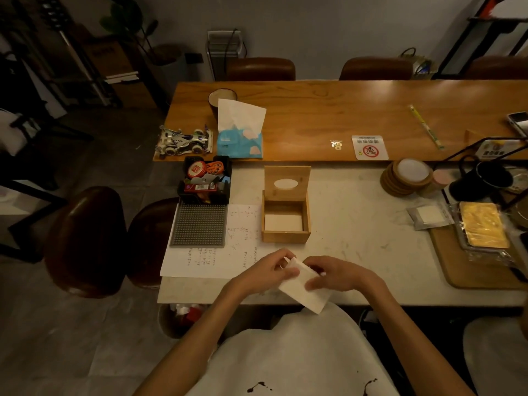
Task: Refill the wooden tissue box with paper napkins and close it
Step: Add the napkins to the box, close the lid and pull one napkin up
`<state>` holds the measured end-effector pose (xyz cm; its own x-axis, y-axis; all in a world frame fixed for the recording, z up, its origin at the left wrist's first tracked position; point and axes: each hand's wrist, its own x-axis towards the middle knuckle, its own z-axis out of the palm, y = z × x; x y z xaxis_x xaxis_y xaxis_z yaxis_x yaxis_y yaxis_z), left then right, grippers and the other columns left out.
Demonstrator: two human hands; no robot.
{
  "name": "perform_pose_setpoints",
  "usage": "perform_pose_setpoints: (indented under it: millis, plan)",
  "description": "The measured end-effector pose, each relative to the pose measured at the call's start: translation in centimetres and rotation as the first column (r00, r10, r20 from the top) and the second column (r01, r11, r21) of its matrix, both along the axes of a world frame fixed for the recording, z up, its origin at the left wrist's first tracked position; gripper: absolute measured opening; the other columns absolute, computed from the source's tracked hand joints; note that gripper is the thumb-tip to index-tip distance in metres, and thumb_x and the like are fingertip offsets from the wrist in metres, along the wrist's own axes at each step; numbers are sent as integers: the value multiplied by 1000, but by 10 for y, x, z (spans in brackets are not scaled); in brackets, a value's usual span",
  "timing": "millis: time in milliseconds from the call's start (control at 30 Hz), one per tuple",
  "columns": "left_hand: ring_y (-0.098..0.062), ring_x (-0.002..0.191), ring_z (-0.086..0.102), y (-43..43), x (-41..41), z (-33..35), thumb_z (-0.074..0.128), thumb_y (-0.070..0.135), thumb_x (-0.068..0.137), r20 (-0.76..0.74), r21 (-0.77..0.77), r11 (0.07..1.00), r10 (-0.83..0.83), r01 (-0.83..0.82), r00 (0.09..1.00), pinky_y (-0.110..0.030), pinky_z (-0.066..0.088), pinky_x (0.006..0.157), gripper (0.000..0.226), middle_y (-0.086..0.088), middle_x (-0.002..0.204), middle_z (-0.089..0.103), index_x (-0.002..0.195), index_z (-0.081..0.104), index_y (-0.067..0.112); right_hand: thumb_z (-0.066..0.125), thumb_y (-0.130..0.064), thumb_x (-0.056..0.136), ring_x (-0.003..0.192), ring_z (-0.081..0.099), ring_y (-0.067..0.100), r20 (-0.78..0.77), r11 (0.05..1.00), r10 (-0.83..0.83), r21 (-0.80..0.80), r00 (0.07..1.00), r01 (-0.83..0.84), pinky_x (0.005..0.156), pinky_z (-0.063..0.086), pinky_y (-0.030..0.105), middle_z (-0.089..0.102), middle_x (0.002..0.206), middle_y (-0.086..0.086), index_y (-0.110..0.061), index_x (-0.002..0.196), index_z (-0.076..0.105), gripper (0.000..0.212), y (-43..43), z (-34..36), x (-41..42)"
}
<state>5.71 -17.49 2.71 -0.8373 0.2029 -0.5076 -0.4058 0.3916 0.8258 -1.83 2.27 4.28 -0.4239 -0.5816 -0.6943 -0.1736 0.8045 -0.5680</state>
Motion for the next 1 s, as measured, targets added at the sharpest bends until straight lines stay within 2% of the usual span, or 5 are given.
perform_pose_setpoints:
  millis: [200,367,567,767,1000]
  plan:
    - [-21,91,60,-18,-23,4,47,24,101,-232,66,609,779,-790,582,-33,52,75,12,-4,102,61,111,54,21,81,-32,75,109,66,25,656,491,-524,-289,543,822,86,56,36,63,127,13,-14,130,54,64,49,-34,12]
    - [-23,107,57,-27,-51,3,45,16,102,-80,77,740,672,-668,736,-33,50,80,37,-8,125,55,138,47,17,48,-17,96,118,61,32,914,57,-405,-3,26,998,94,53,44,56,136,19,-8,144,40,50,55,-64,30]
    - [-24,111,59,-31,-55,3,52,8,97,-16,134,718,691,-683,723,-48,54,94,34,-9,120,61,131,54,17,33,-6,101,109,65,33,805,242,-470,-276,361,930,84,57,40,61,124,21,-3,131,53,36,41,-21,-3]
    - [-27,105,63,-38,-55,2,53,7,98,33,112,749,654,-653,756,-42,56,91,32,-8,112,63,128,55,17,62,-19,92,114,57,23,68,861,-334,-385,940,333,94,50,42,56,129,3,-22,141,40,54,-29,76,-98]
    - [-29,104,63,-30,-58,-6,50,10,98,3,71,723,689,-687,725,-49,55,92,32,-6,107,61,127,57,22,61,-20,92,132,43,29,-269,886,427,316,863,-340,104,38,40,43,147,7,-20,147,31,63,-122,63,-132]
